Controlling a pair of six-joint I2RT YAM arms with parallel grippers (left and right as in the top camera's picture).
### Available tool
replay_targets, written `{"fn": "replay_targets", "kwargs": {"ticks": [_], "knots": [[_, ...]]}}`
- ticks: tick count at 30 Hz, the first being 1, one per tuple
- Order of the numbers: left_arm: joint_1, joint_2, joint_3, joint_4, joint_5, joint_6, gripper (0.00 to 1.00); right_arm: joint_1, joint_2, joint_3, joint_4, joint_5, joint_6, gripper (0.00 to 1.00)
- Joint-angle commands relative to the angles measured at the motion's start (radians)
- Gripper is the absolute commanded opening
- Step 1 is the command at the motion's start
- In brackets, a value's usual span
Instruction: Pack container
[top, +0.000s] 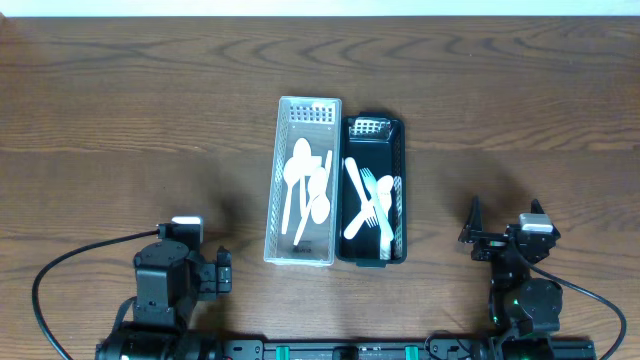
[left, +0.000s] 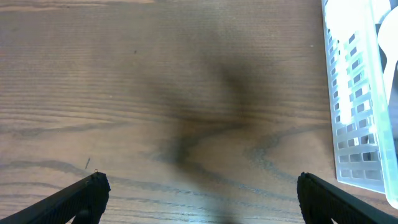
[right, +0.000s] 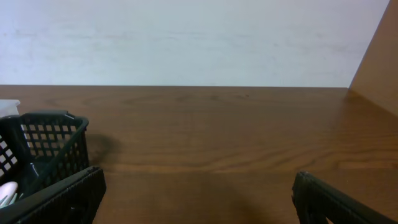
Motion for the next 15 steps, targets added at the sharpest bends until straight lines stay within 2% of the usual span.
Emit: {"fn": "replay_targets", "kwargs": {"ticks": [1,8,13,15], "knots": [[0.037,-0.029,0.0,-0.036,-0.011,-0.002,0.98,0.006,-0.008,-0.001,-0.005,-0.003,-0.018,0.99],[0.064,-0.252,0.0,-0.148,-0.008,-0.001,0.98,0.006,-0.008,-0.001,-0.005,-0.003,-0.018,0.99],[0.064,-0.367,-0.002,-0.131,-0.008,-0.001,0.98,0.006,-0.008,-0.001,-0.005,-0.003,-0.018,0.99],[0.064,-0.394,-0.021,-0.051,-0.009,0.011,0.98,0.006,-0.008,-0.001,-0.005,-0.003,-0.018,0.99]]}}
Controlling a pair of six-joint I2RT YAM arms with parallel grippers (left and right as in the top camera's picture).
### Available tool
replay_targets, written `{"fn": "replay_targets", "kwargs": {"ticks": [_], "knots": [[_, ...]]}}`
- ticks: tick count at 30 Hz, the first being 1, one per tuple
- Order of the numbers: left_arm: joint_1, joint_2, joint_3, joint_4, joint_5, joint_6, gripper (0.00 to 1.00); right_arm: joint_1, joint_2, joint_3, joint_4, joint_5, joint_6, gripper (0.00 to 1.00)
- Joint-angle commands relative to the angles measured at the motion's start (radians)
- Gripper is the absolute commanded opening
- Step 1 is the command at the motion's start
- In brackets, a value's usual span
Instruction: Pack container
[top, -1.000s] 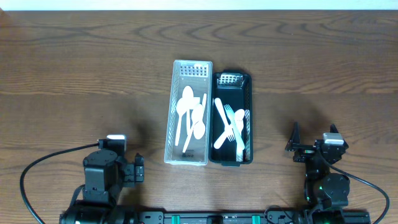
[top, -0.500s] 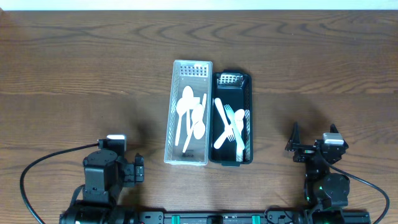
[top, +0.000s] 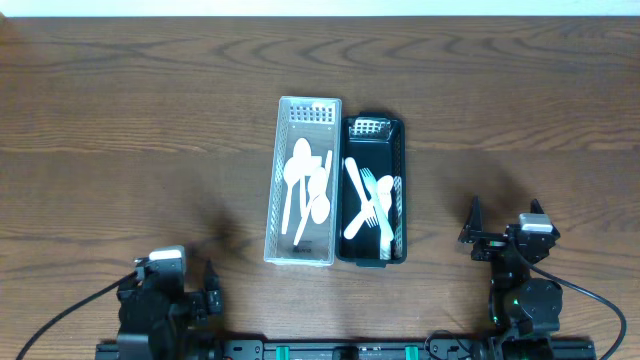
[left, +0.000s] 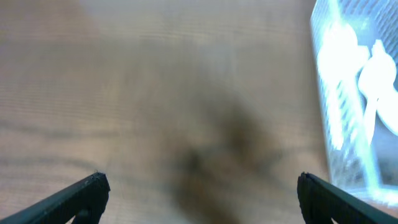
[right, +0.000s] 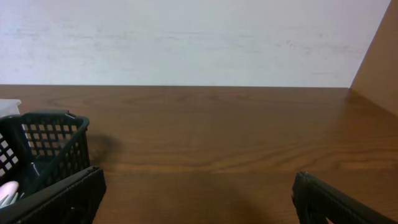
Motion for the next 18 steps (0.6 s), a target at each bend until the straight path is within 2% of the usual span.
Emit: {"fn": "replay_targets", "kwargs": {"ticks": [1,8,13,18], "knots": [[0.006,-0.04,-0.032,0.1,-0.009,0.019,0.98,0.006,-0.008,-0.001,-0.004,-0.001,-0.018,0.99],[0.006,-0.055,-0.251,0.62,-0.008,0.021,0.98,0.006,-0.008,-0.001,-0.004,0.0,-0.018,0.99],[0.006,-0.056,-0.401,0.929,-0.008,0.021,0.98,0.006,-0.008,-0.001,-0.004,-0.001,-0.018,0.99],[0.006,-0.056,-0.536,1.14,0.035,0.02,0.98,0.006,-0.008,-0.001,-0.004,0.0,-0.018,0.99]]}}
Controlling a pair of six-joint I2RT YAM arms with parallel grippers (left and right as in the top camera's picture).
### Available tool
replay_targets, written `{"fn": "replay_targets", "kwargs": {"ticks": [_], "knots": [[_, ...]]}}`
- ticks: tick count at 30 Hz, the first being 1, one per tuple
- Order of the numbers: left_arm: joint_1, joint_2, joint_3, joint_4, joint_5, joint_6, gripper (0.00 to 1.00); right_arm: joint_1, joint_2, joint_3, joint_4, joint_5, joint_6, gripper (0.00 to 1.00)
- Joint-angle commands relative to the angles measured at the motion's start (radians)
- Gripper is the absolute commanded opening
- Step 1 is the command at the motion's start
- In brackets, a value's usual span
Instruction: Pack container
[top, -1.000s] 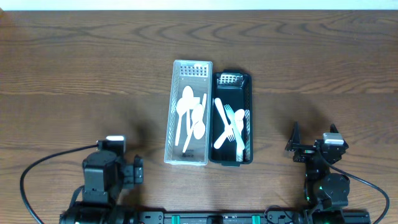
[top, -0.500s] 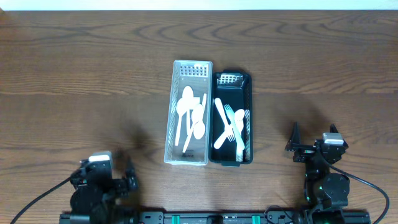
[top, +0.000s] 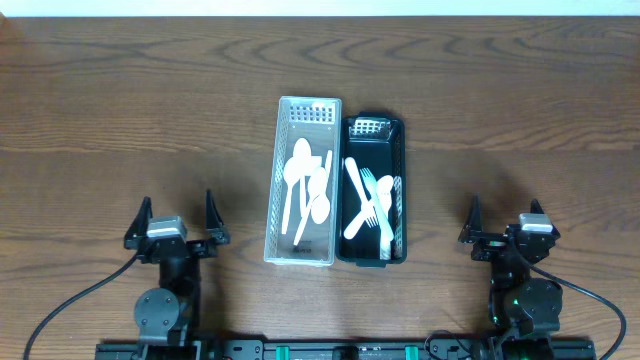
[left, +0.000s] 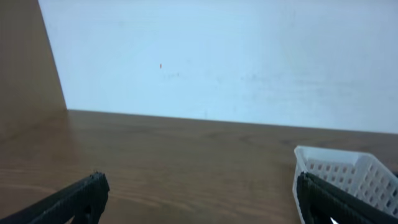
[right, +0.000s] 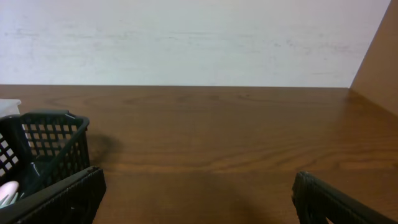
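Note:
A clear plastic basket (top: 303, 180) holding white spoons stands mid-table; its near corner (left: 348, 171) shows in the left wrist view. Touching its right side is a black basket (top: 375, 188) with white forks, whose wall (right: 43, 140) appears in the right wrist view. My left gripper (top: 175, 222) sits open near the front edge, left of the baskets, holding nothing. My right gripper (top: 505, 222) rests open at the front right, also with nothing between its fingers.
The wooden table (top: 150, 100) stretches around the baskets. A white wall (left: 217, 56) backs the far edge. Cables run from both arm bases at the front.
My left gripper was folded low and pointing down at the table, blurred in motion; now it faces level across the table toward the wall. The right arm has not moved.
At first my left gripper looked down at the tabletop just left of the clear basket, open. Then it was drawn back toward the front edge. Now it rests level at the front left. The right gripper and both baskets stayed as they were.

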Motion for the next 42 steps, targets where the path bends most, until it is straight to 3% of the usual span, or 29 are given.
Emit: {"fn": "replay_targets", "kwargs": {"ticks": [1,6,42], "knots": [[0.005,-0.008,-0.048,0.021,0.049,0.014,0.99,0.006,-0.008,-0.001,-0.004,0.0,-0.018,0.99],[0.003,-0.008,-0.047,-0.175,0.076,0.002,0.98,0.006,-0.008,-0.001,-0.004,0.0,-0.018,0.99],[0.003,-0.006,-0.047,-0.171,0.1,0.002,0.98,0.006,-0.008,-0.001,-0.004,0.0,-0.018,0.99]]}}
